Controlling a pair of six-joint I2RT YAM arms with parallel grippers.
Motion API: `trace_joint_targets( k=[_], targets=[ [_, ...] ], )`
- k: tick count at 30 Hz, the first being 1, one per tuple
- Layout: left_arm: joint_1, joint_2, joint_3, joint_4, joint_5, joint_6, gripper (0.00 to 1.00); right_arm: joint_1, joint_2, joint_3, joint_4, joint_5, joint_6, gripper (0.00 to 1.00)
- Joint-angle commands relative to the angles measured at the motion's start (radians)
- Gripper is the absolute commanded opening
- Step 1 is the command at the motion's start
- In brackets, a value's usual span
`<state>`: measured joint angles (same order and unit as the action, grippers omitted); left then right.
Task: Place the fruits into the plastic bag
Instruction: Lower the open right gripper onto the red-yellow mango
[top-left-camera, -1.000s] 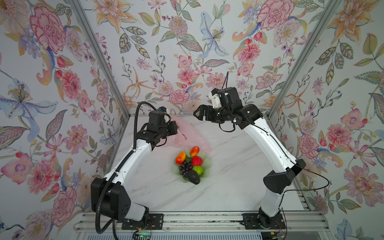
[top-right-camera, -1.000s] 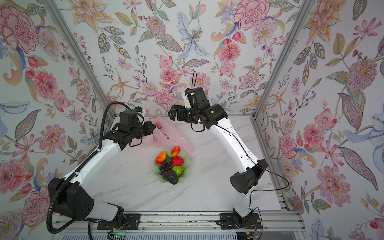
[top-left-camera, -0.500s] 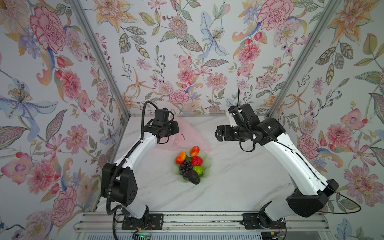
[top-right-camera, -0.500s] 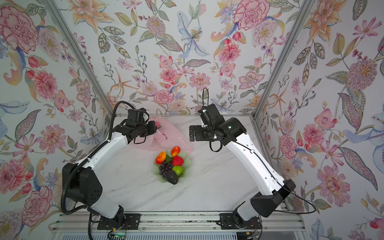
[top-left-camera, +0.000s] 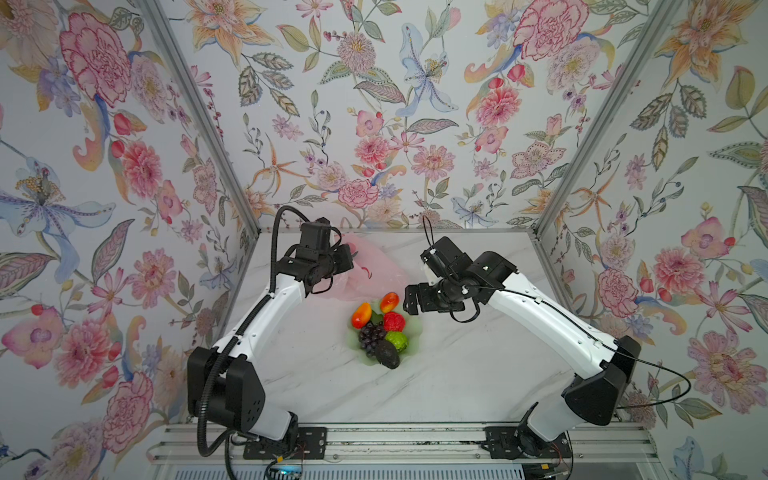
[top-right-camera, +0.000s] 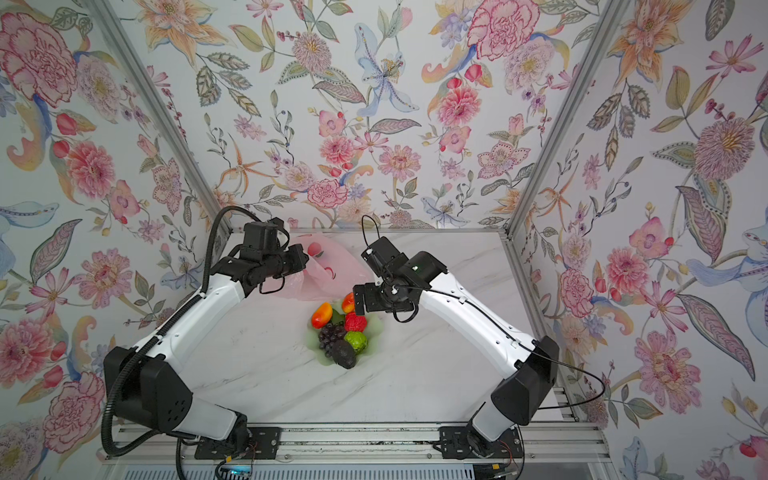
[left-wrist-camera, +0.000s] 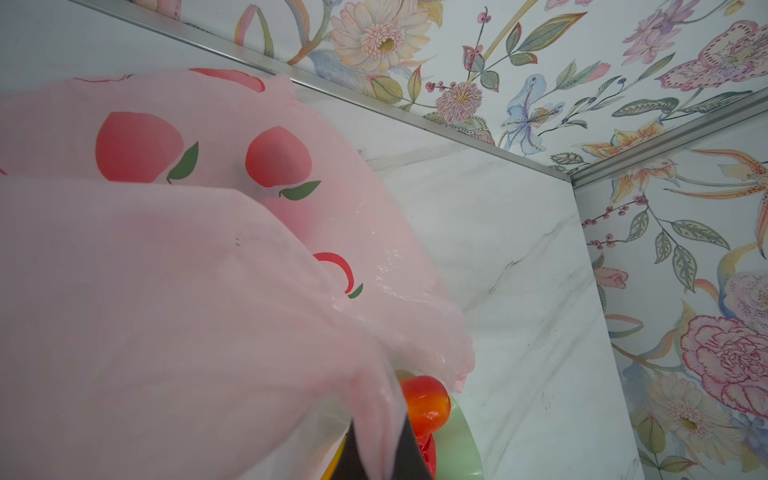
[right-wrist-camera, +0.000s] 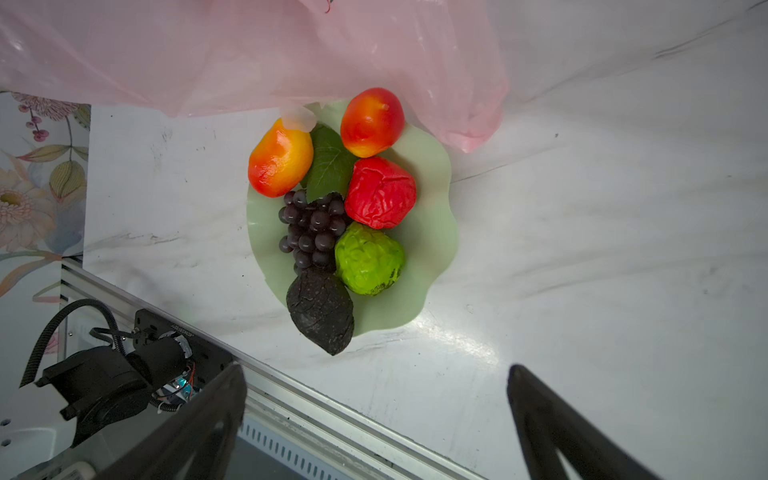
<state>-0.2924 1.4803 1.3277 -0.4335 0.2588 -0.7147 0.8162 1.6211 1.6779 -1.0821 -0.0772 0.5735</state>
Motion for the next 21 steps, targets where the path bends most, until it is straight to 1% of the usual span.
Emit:
trace_joint_targets(
  k=[1, 5, 9, 11, 15, 21],
  targets=[
    [0.01, -0.032, -0.022, 0.012, 0.011, 0.007, 0.0, 0.016, 0.059, 0.002, 0.048, -0.049, 0.01, 0.96],
    [0.013, -0.048, -0.025, 0.008, 0.007, 0.012, 0.0, 0.017, 0.137, 0.017, 0.132, -0.083, 0.041, 0.93],
    [0.012, -0.06, -0.034, 0.004, 0.003, 0.014, 0.0, 0.001, 0.224, 0.052, 0.195, -0.057, 0.106, 0.88],
    [0.011, -0.067, -0.046, 0.01, 0.008, 0.011, 0.0, -0.01, 0.272, 0.083, 0.205, -0.018, 0.136, 0.87],
    [0.012, -0.074, -0.061, 0.02, 0.011, 0.007, 0.0, -0.037, 0.352, 0.142, 0.218, 0.017, 0.159, 0.85],
    [0.012, -0.065, -0.056, 0.033, 0.021, 0.001, 0.0, -0.074, 0.446, 0.199, 0.218, 0.023, 0.18, 0.81]
  ],
)
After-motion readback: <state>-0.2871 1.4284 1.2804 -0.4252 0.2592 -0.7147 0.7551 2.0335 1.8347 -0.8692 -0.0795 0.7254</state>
